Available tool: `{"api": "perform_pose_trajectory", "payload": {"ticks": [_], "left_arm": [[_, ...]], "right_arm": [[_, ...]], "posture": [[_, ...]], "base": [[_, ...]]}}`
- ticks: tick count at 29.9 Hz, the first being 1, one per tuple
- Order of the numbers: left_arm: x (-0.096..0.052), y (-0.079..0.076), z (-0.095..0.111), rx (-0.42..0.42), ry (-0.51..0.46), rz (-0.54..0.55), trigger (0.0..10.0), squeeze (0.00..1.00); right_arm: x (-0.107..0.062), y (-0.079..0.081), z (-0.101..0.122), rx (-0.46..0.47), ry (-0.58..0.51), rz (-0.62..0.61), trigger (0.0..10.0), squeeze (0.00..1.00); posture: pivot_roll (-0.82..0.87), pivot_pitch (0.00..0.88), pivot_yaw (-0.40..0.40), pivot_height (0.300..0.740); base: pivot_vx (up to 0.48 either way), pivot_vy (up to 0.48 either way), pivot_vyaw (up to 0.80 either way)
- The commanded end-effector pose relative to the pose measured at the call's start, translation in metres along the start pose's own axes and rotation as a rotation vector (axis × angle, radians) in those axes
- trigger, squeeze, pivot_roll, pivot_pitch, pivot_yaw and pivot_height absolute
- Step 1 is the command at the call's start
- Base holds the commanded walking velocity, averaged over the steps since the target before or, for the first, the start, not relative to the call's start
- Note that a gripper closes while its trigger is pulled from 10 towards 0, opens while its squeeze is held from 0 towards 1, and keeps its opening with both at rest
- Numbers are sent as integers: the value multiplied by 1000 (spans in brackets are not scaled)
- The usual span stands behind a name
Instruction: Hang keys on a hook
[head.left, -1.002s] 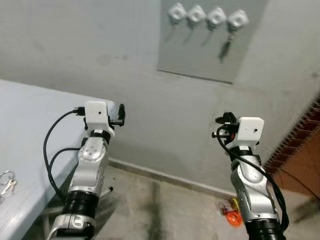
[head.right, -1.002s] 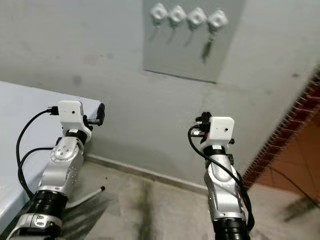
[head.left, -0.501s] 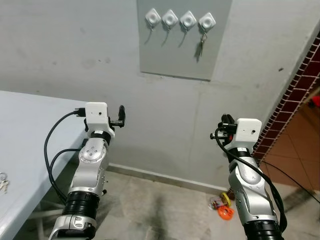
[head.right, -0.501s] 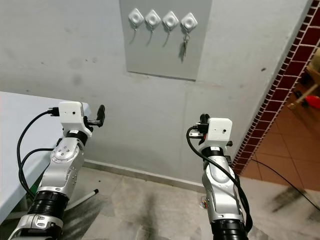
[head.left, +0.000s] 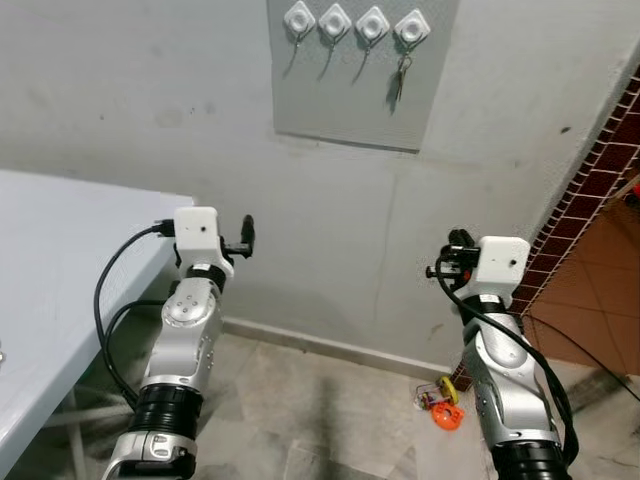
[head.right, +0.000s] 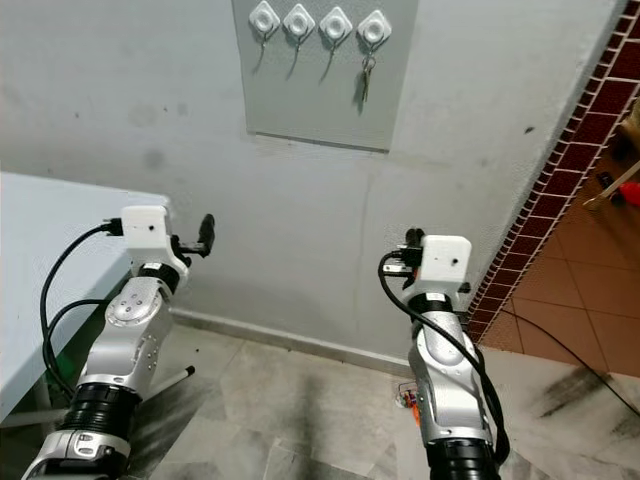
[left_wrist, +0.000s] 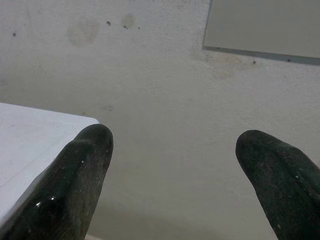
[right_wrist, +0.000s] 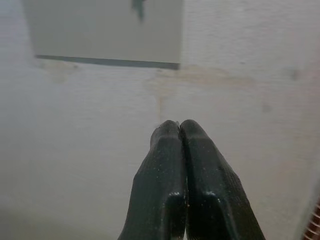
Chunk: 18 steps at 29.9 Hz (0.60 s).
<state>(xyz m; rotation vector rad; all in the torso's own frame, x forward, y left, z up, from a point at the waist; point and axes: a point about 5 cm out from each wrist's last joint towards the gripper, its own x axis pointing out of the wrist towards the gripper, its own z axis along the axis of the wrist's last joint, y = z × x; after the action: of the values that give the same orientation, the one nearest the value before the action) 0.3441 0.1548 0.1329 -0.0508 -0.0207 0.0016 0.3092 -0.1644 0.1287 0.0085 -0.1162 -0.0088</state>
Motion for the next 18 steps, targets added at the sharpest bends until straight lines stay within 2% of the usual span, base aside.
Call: {"api": "perform_pose_trajectory", "payload": {"ticks": [1,3,18], "left_arm": [[0,4,4,-8,-11,7,10000,0],[-1,4,5,-21,-19,3,10000,0],[-2,6,5,-30,-14,15,10000,0]], "right_arm": [[1,1,6,-2,-22,10,10000,0],[1,1,6,-4,-21,11,10000,0],[0,3,6,-6,-17,31,10000,0]], "posture": [[-27,0,-2,732],[-25,0,-5,732],[-22,0,-11,732]], "base": [[0,0,0],[0,0,0],[306,0,0]]}}
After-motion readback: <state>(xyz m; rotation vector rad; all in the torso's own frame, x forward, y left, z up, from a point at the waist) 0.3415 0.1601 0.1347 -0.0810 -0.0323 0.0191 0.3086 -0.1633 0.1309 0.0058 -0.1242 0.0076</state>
